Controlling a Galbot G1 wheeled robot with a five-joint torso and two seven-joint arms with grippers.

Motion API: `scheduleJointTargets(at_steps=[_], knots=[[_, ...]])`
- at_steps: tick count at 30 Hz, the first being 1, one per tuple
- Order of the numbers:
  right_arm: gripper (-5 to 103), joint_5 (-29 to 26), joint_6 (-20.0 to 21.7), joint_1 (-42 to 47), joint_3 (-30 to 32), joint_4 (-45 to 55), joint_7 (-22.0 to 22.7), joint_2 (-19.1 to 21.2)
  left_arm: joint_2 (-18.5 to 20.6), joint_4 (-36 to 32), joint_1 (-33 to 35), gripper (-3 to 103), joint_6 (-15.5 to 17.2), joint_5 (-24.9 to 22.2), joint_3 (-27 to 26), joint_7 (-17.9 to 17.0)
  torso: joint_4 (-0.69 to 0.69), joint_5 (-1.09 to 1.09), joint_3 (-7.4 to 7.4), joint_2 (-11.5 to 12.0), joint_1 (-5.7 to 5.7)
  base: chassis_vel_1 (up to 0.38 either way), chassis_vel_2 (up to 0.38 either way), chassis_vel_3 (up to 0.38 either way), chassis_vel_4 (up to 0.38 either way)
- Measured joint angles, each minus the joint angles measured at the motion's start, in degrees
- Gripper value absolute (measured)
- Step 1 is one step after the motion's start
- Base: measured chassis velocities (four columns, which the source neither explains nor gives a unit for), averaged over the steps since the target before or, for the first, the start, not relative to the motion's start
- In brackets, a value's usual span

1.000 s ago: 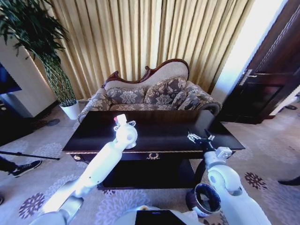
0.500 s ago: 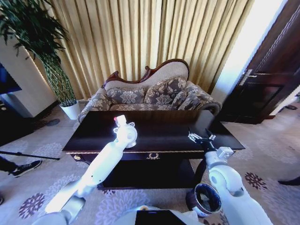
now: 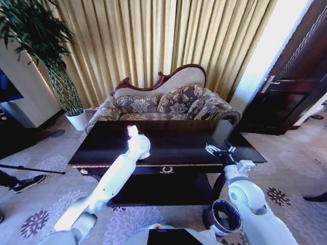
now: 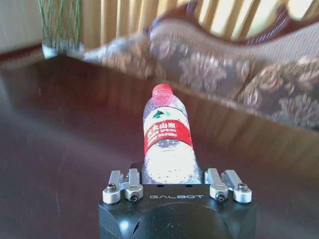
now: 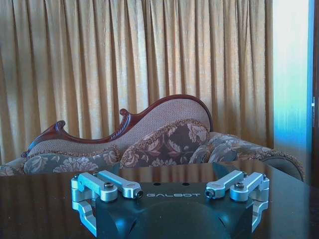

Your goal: Move to the front of the table and place the trash on the table into the trash bin.

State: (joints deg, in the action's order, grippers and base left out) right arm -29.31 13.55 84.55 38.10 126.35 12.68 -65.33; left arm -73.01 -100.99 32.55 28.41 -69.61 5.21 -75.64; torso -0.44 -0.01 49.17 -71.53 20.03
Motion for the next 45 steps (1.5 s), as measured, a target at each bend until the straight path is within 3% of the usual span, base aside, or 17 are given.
scheduleJointTargets(at_steps=[3, 5, 7, 10, 11, 13, 16, 18, 20, 21, 24, 27, 28, 30, 32, 35, 45], knots=[[100, 0.0, 0.0, -0.1, -0.1, 0.1, 0.0, 0.0, 0.7, -0.2, 0.5, 50, 0.2, 3.5, 0.0, 2.5, 0.0, 0.0, 0.0, 0.0, 0.0, 0.0, 0.0, 0.0, 0.0], [100, 0.0, 0.0, -0.2, -0.2, 0.5, 0.0, 0.0, 2.1, -0.7, 1.4, 41, 0.5, 10.1, -0.2, 7.5, 0.02, -0.01, 0.0, 0.0, 0.0, 0.0, 0.0, 0.0, 0.0], [100, 0.0, 0.0, -0.2, -0.3, 0.6, 0.0, 0.1, 2.4, -0.9, 1.7, 41, 0.5, 12.1, -0.3, 9.1, 0.01, -0.01, 0.0, 0.0, 0.0, 0.0, 0.0, 0.0, 0.0], [100, -0.2, 0.2, -0.5, -0.8, 0.8, 0.1, 0.5, 4.3, -0.8, 3.6, 38, -1.1, 26.3, -0.5, 19.1, 0.01, -0.01, 0.0, 0.0, 0.0, 0.0, 0.0, 0.0, 0.0], [100, -0.2, 0.2, -0.5, -0.8, 0.8, 0.1, 0.5, 4.3, -0.8, 3.6, 38, -1.1, 26.3, -0.5, 19.1, 0.01, -0.01, 0.0, 0.0, 0.0, 0.0, 0.0, 0.0, 0.0], [100, -1.9, 0.9, -0.7, -1.4, 1.0, 0.1, 1.2, 6.0, -1.1, 4.7, 38, -3.0, 34.6, -0.4, 25.7, 0.01, -0.01, 0.0, 0.0, 0.0, 0.0, 0.0, 0.0, 0.0], [100, -4.6, 1.4, -0.7, -1.7, 1.4, 0.0, 2.0, 7.5, -2.0, 5.5, 38, -4.7, 39.6, 0.3, 30.0, 0.01, -0.02, 0.0, 0.0, 0.0, 0.0, 0.0, 0.0, 0.0], [100, -8.3, 2.2, -0.6, -1.7, 2.3, -0.1, 2.7, 9.3, -3.0, 6.2, 38, -6.8, 44.7, 1.1, 34.2, 0.0, -0.01, 0.0, 0.0, 0.0, 0.0, 0.0, 0.0, 0.0], [100, -14.7, 3.6, -0.7, -1.5, 4.4, -0.7, 3.9, 12.4, -4.2, 7.6, 38, -10.9, 52.2, 1.9, 41.5, 0.0, -0.01, 0.0, 0.0, 0.0, 0.0, 0.0, 0.0, 0.0], [100, -14.7, 3.6, -0.7, -1.5, 4.4, -0.7, 3.9, 12.4, -4.2, 7.6, 38, -10.9, 52.2, 1.9, 41.5, 0.0, -0.01, 0.0, 0.0, 0.0, 0.0, 0.0, 0.0, 0.0], [100, -24.0, 5.5, -1.8, -1.6, 8.3, -1.4, 5.5, 17.7, -5.4, 9.3, 38, -18.2, 59.1, 1.8, 52.6, 0.0, -0.02, 0.0, 0.0, 0.0, 0.0, 0.0, 0.0, 0.0], [100, -28.1, 6.3, -3.3, -2.1, 9.6, -1.5, 6.5, 20.6, -5.9, 9.8, 38, -22.8, 61.2, 1.2, 58.2, 0.02, -0.02, 0.0, 0.0, 0.0, 0.0, 0.0, 0.0, 0.0], [100, -31.7, 6.9, -5.2, -2.9, 10.4, -1.5, 7.4, 22.7, -6.4, 10.0, 38, -27.1, 62.4, 0.9, 62.6, 0.02, -0.03, 0.0, 0.0, 0.0, 0.0, 0.0, 0.0, 0.0], [100, -35.6, 7.6, -7.7, -4.3, 10.9, -1.5, 8.3, 24.8, -7.2, 9.8, 38, -31.4, 63.1, 0.8, 66.5, 0.01, -0.02, 0.0, 0.0, 0.0, 0.0, 0.0, 0.0, 0.0], [100, -36.4, 7.7, -8.4, -4.8, 10.9, -1.5, 8.6, 25.3, -7.4, 9.7, 38, -32.3, 63.5, 0.8, 67.3, 0.02, -0.01, 0.0, 0.0, 0.0, 0.0, 0.0, 0.0, 0.0], [100, -41.5, 7.7, -12.0, -8.5, 10.3, -1.5, 10.4, 27.2, -7.9, 7.9, 38, -38.2, 71.3, 0.5, 72.9, 0.01, -0.02, 0.0, 0.0, 0.0, 0.0, 0.0, 0.0, 0.0], [100, -44.8, 4.1, -19.9, -14.4, 6.8, -3.2, 12.0, 27.3, -7.0, 1.0, 38, -41.3, 76.5, 6.7, 75.8, -0.01, 0.0, 0.0, 0.0, 0.0, 0.0, 0.0, 0.0, 0.0]])
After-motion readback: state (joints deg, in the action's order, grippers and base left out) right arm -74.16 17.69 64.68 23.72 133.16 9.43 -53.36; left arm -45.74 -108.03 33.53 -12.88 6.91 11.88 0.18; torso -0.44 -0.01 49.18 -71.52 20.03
